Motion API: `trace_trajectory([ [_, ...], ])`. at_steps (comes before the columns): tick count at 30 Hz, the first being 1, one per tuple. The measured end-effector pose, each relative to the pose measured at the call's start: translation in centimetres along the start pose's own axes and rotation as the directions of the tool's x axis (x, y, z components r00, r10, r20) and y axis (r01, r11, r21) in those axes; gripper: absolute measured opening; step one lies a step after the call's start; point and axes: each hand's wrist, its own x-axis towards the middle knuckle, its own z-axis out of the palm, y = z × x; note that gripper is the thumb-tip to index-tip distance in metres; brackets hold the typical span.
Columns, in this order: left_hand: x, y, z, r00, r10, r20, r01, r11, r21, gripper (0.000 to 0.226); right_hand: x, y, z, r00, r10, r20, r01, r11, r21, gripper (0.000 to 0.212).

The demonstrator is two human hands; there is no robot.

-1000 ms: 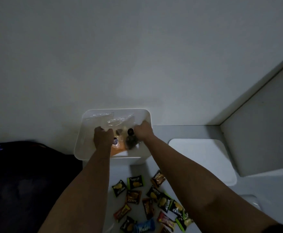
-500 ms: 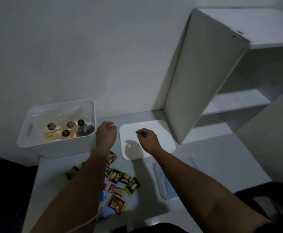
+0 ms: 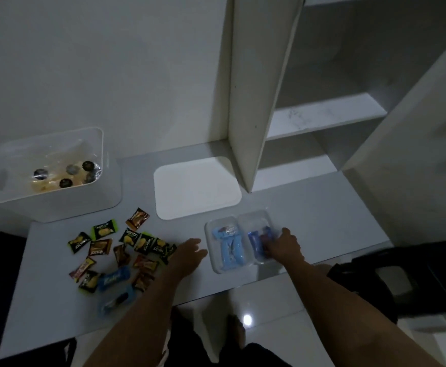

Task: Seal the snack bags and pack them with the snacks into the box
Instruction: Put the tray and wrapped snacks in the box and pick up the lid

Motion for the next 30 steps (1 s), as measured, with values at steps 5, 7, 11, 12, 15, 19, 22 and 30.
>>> trace_trajectory([
  [5,-0.3,-1.0,2.2,0.994,-0.100,0.034,0.103,0.990,-0.099,0.063,-0.5,0.9,-1.3,0.996,-0.066,0.059,0.052,0.974,0.220,0.061],
  [7,-0.6,-0.3,2.5,0.990,-0.130,0.048,0.136,0.977,-0.163,0.063,0.0,0.6,-2.0,0.998,-0.056,0.000,0.055,0.977,0.207,0.035],
  [11,-1.5,1.3,3.1,0.987,-0.142,0.074,0.155,0.963,-0.220,0.064,0.2,-1.0,-4.3,0.991,-0.082,-0.106,0.107,0.960,0.260,0.019],
  [12,-1.5,1.4,3.1,0.988,-0.139,0.070,0.151,0.962,-0.229,0.064,0.4,-1.5,-4.7,0.988,-0.090,-0.127,0.124,0.949,0.289,0.019],
  [15,-1.7,1.5,3.2,0.989,-0.134,0.063,0.147,0.942,-0.302,0.056,0.5,-3.5,-5.4,0.983,-0.156,-0.099,0.181,0.924,0.338,0.015],
  [19,-2.0,2.0,3.5,0.985,-0.161,0.058,0.171,0.893,-0.417,0.051,-1.3,-5.6,-4.3,0.974,-0.208,0.088,0.164,0.919,0.358,0.006],
  [22,-2.0,2.1,3.5,0.981,-0.177,0.078,0.193,0.867,-0.459,0.058,-2.1,-5.6,-2.1,0.954,-0.236,0.184,0.187,0.950,0.250,0.007],
  [30,-1.5,0.4,3.8,0.985,-0.164,0.048,0.168,0.894,-0.415,0.068,-5.0,-5.1,0.1,0.908,-0.267,0.323,0.235,0.963,0.135,0.056],
])
